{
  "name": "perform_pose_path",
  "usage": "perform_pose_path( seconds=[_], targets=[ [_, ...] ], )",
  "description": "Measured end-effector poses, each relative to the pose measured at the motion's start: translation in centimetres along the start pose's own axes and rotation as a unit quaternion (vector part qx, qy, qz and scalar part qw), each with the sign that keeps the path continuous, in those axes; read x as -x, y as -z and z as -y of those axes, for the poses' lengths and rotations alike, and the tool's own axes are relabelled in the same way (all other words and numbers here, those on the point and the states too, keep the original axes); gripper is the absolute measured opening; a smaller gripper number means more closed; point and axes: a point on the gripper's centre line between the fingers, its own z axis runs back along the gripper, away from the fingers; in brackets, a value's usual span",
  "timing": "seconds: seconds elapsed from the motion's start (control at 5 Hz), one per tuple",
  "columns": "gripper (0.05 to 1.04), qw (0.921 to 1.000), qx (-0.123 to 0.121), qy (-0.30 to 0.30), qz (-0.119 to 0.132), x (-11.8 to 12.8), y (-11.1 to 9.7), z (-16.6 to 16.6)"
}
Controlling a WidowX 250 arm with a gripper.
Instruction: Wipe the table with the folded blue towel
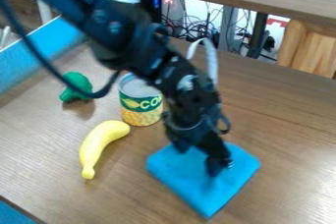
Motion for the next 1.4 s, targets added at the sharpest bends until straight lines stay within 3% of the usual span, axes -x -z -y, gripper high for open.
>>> perform_pose_path(
  seconds=[0.4,0.6,1.4],
  targets=[
    [1.001,0.9993,-0.013,0.029,-0.019,6.3,-2.9,-1.0],
    [1.001,0.9997,-0.005,0.012,-0.02,5.4,-2.4,-1.0],
    [1.001,0.9993,-0.004,-0.029,0.023,-7.8,3.3,0.0]
  ],
)
